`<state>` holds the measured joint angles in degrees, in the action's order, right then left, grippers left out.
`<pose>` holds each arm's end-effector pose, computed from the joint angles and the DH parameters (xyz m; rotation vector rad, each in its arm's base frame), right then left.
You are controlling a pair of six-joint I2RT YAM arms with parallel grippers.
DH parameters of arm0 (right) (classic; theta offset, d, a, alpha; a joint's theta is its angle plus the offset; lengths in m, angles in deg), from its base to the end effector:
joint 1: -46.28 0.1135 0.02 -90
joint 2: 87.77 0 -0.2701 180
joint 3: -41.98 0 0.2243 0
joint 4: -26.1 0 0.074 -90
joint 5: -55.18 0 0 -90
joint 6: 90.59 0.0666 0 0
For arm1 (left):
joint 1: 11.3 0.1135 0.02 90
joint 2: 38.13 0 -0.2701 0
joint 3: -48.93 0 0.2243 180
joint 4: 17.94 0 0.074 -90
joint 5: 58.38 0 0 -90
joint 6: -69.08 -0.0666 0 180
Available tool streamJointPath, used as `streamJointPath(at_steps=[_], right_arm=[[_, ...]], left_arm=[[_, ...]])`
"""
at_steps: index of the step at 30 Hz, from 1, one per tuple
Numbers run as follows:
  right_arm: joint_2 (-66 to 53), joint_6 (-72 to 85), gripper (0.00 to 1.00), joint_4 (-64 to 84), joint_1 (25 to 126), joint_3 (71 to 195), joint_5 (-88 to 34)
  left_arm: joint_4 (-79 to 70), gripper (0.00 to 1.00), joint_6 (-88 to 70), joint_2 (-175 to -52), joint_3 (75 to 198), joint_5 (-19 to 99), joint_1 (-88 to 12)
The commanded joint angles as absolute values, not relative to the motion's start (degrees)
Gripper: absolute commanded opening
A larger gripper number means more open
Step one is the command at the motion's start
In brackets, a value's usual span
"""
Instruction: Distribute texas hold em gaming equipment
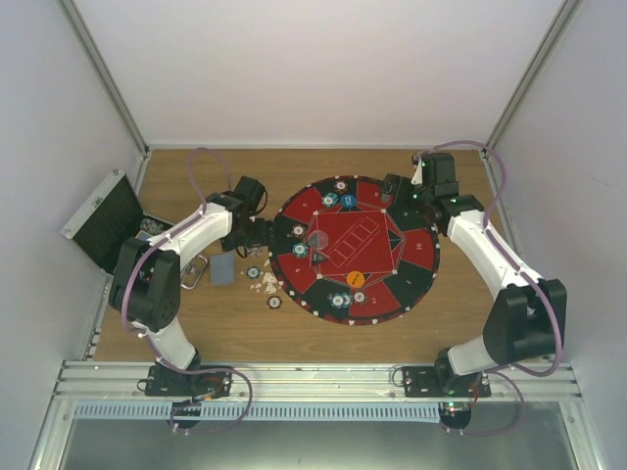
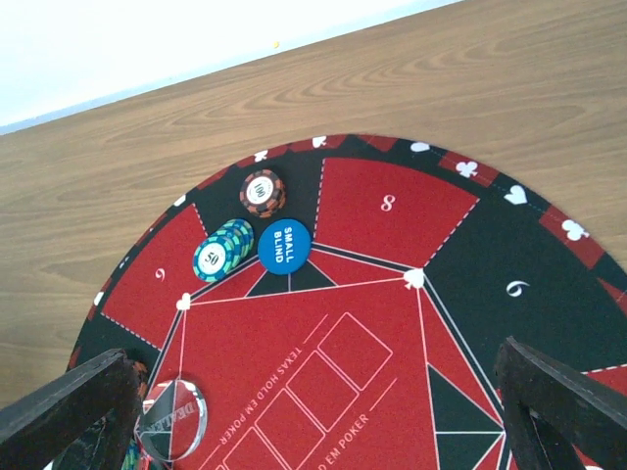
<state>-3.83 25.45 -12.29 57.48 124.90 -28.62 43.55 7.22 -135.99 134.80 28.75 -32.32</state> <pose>0.3165 0.0700 0.2891 0.2382 2.2843 0.4643 0.2964 -0.1103 0.1998 -0.1878 2.8506 -0.1074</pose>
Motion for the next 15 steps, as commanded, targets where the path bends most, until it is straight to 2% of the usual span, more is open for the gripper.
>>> streamJointPath(at_steps=[1, 10, 15], right_arm=[[-2.38, 26.84, 1.0, -11.35, 58.22, 125.53, -27.05], [-1.17, 25.75, 1.0, -11.64, 58.44, 127.14, -27.35], [-0.08, 25.43, 1.0, -11.78, 58.44, 127.96, -27.05]], left_arm=[[40.57, 0.94, 8.45, -137.05, 135.83, 28.46, -31.04], [38.68, 0.9, 7.39, -140.75, 137.05, 30.27, -30.67], [39.09, 0.83, 7.29, -141.56, 137.05, 29.39, -30.7]])
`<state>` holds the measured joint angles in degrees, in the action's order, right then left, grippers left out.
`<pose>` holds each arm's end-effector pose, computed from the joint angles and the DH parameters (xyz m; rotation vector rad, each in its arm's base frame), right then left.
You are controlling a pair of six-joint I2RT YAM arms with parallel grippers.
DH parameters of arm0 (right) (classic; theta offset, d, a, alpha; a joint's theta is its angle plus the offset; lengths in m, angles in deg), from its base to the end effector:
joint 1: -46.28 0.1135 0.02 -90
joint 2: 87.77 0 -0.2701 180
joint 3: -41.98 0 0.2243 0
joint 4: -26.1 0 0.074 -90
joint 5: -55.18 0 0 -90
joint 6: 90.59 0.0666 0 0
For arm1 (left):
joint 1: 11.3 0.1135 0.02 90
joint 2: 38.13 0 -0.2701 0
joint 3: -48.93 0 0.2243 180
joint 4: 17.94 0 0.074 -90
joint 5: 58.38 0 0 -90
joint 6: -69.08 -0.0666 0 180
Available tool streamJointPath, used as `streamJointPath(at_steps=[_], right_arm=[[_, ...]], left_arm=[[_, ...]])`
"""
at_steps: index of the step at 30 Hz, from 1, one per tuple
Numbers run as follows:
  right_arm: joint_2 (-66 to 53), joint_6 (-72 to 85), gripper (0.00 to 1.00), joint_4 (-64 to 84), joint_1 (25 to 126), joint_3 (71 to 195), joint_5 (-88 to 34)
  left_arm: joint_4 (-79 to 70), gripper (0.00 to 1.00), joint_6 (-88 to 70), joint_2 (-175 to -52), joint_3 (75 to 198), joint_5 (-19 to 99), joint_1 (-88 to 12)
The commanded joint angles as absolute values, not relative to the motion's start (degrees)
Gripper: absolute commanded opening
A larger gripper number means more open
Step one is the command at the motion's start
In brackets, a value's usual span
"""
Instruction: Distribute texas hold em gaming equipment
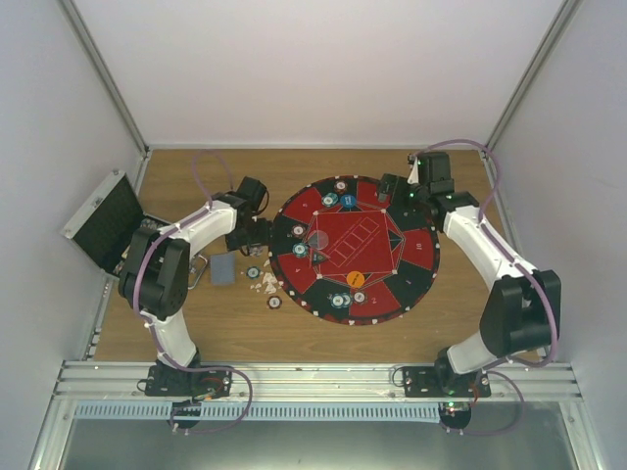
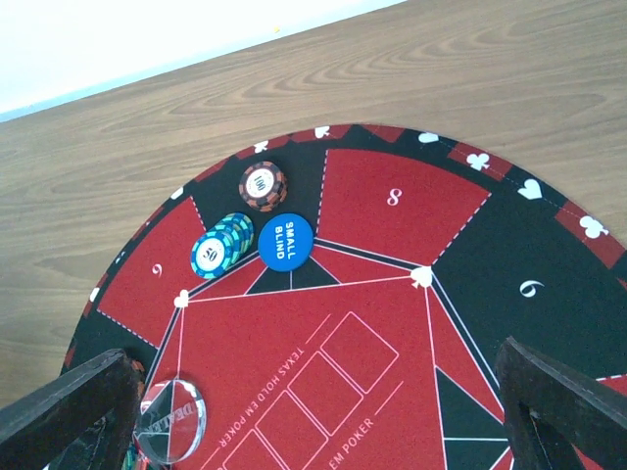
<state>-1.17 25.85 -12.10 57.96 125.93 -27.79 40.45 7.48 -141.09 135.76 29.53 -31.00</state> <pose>0.3254 0.0756 0.2811 0.2338 2.3134 0.4820 0.3149 -0.1102 0.1789 -0.2254 2.8692 -0.1115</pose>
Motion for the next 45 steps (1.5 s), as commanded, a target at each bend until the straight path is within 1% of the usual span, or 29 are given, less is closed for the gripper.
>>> streamJointPath(at_steps=[1, 4, 10, 20, 37, 39, 43, 45], right_arm=[[0.11, 25.27, 1.0, -11.69, 58.47, 128.11, -27.0], [0.68, 25.11, 1.0, -11.39, 58.55, 128.4, -26.53], [1.6, 24.83, 1.0, -11.04, 58.58, 129.03, -25.48], [1.95, 24.62, 1.0, -10.88, 58.67, 129.22, -24.87], [1.95, 24.63, 1.0, -10.79, 58.77, 129.13, -24.8], [1.91, 24.62, 1.0, -10.85, 58.81, 129.13, -24.74], [1.88, 24.63, 1.0, -10.9, 58.81, 129.13, -24.73], [1.98, 24.63, 1.0, -10.95, 58.76, 129.13, -24.8]], left_arm=[[39.25, 0.81, 7.29, -141.38, 137.01, 29.01, -30.67], [39.64, 0.75, 6.91, -141.27, 136.83, 28.25, -30.77], [39.58, 0.68, 7.0, -141.59, 136.22, 28.8, -30.72], [39.16, 0.68, 6.94, -141.61, 134.97, 29.09, -30.75], [39.76, 0.5, 6.85, -141.18, 134.5, 27.84, -30.85], [39.82, 0.49, 6.76, -141.12, 134.48, 27.76, -30.84], [39.97, 0.51, 6.72, -141.14, 134.5, 27.43, -30.89], [40.1, 0.48, 6.53, -141.07, 134.5, 27.07, -30.99]])
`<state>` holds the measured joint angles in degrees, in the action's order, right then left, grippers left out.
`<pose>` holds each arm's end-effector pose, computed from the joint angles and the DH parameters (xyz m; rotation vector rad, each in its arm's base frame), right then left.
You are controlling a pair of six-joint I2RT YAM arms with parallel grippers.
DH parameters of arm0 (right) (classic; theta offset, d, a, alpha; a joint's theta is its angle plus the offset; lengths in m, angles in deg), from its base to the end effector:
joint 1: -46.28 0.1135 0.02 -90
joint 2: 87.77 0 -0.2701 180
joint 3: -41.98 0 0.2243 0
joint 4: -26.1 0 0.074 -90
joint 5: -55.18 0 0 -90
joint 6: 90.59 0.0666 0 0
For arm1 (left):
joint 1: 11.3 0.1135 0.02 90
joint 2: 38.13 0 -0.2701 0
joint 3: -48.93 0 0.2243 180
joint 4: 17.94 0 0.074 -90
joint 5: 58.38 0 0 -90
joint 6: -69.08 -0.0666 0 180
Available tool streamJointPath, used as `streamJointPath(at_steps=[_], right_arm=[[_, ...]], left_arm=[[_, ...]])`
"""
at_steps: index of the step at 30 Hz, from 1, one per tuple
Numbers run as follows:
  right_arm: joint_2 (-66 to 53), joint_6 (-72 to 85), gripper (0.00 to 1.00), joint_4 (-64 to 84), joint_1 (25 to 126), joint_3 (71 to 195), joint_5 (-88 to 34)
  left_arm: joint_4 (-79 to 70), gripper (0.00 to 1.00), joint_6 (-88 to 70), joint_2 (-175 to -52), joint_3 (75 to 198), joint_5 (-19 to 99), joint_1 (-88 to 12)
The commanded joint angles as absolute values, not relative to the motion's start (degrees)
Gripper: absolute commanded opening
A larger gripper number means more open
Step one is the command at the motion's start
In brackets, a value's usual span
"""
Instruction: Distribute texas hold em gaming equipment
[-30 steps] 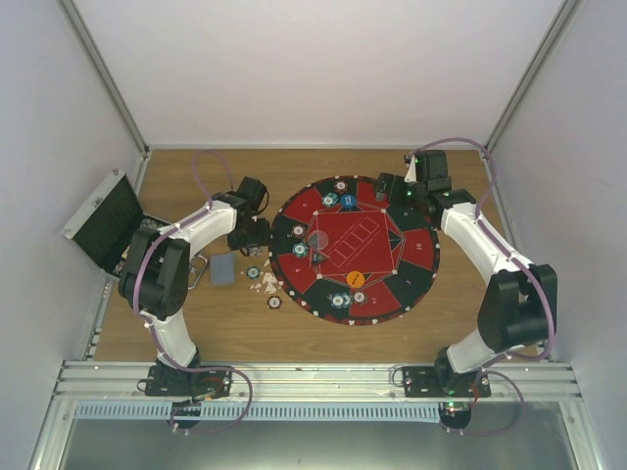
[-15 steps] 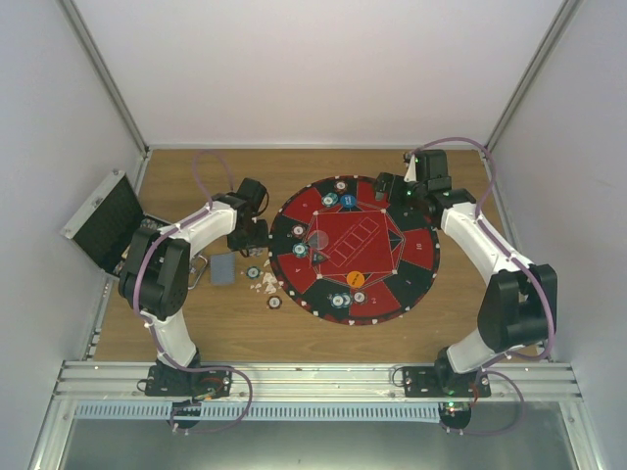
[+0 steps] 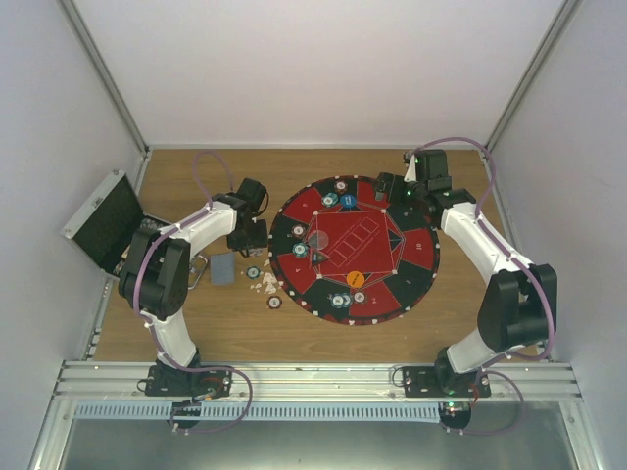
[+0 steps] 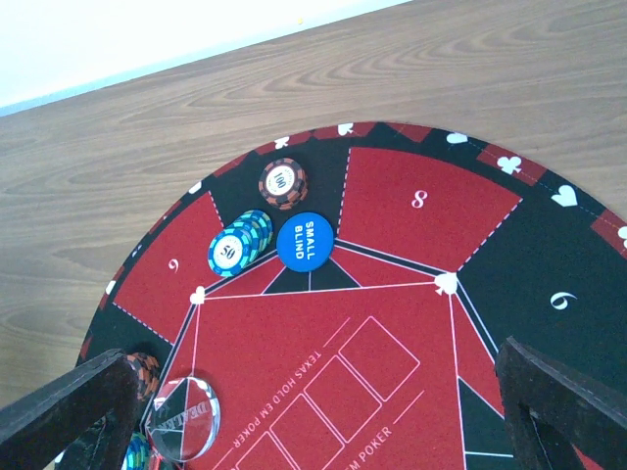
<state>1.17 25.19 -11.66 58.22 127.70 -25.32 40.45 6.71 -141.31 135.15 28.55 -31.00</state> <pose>0.3347 0.0820 0.2793 0.1931 2.3236 0.5266 0.3135 -0.1084 0.1751 -0.2094 2.8774 -0.0780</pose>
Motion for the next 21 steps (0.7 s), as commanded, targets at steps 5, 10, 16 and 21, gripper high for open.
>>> streamJointPath(at_steps=[5, 10, 16, 21], right_arm=[[1.96, 24.59, 1.0, -10.87, 58.8, 129.18, -24.87], [1.95, 24.55, 1.0, -10.84, 58.76, 129.22, -24.84], [2.01, 24.44, 1.0, -10.91, 58.76, 129.37, -24.92], [1.95, 24.37, 0.99, -11.0, 58.78, 129.48, -25.02]], left_arm=[[40.64, 0.41, 5.87, -139.83, 135.43, 26.57, -31.55], [42.25, 0.38, 4.89, -138.33, 136.63, 26.28, -31.97], [43.47, 0.36, 4.06, -136.48, 137.88, 27.06, -32.61], [43.78, 0.35, 2.02, -136.95, 141.66, 27.81, -34.62]])
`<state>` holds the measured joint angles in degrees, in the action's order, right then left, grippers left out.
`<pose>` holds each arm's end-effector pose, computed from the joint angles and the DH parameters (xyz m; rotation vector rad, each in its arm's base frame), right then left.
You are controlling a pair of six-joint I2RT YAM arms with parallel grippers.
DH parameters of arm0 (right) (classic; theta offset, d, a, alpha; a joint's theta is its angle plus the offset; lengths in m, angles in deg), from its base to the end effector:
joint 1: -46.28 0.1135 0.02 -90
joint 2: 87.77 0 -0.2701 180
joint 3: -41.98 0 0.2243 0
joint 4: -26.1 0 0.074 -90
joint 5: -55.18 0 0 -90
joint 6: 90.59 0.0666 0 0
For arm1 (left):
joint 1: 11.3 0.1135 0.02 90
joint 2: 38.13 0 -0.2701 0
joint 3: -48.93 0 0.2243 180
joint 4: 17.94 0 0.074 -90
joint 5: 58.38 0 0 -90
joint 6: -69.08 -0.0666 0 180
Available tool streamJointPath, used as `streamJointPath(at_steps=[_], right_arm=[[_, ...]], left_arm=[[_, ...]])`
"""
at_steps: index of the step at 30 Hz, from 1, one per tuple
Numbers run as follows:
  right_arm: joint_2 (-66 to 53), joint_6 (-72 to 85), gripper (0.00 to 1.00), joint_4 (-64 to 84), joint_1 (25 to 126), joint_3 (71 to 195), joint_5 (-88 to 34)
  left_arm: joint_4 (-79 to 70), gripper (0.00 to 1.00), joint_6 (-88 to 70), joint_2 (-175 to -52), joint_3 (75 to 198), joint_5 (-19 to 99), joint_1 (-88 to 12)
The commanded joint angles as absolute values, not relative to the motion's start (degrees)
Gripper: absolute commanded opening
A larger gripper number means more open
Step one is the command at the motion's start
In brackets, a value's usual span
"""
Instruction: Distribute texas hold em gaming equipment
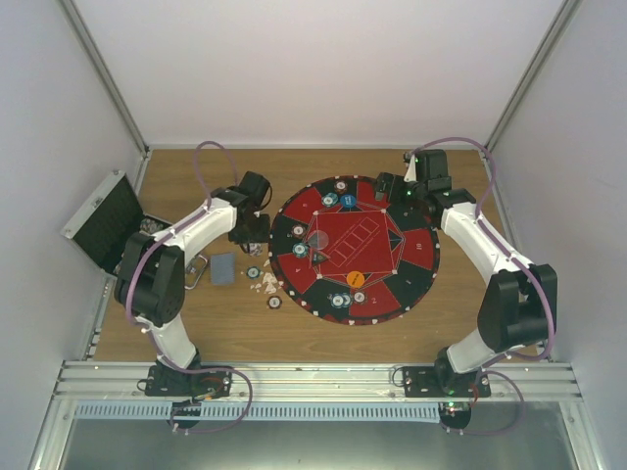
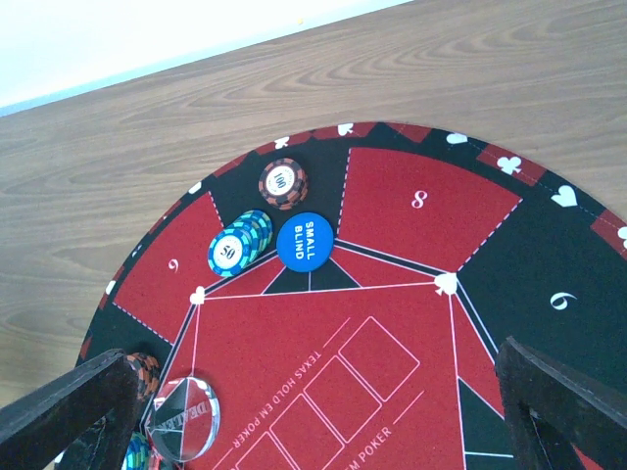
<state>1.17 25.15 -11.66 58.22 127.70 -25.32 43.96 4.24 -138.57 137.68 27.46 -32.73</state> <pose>0.3347 0.0820 0.2793 0.1923 2.3235 0.5263 0.3073 -0.1154 0.1990 -0.1076 2.8473 -0.0674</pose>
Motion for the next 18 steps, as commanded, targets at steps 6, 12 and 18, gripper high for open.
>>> streamJointPath(at_steps=[6, 12, 18], right_arm=[[1.63, 24.12, 1.0, -11.2, 58.82, 129.48, -25.34], [1.0, 24.24, 1.0, -11.33, 58.79, 129.31, -26.26], [1.05, 24.36, 1.0, -11.41, 58.77, 129.31, -26.38]], left_arm=[[40.99, 0.35, 0.58, -144.14, 147.71, 32.24, -36.38], [39.11, 0.35, -0.24, -149.75, 150.38, 35.47, -37.06], [39.31, 0.35, -0.52, -151.67, 150.27, 35.58, -37.05]])
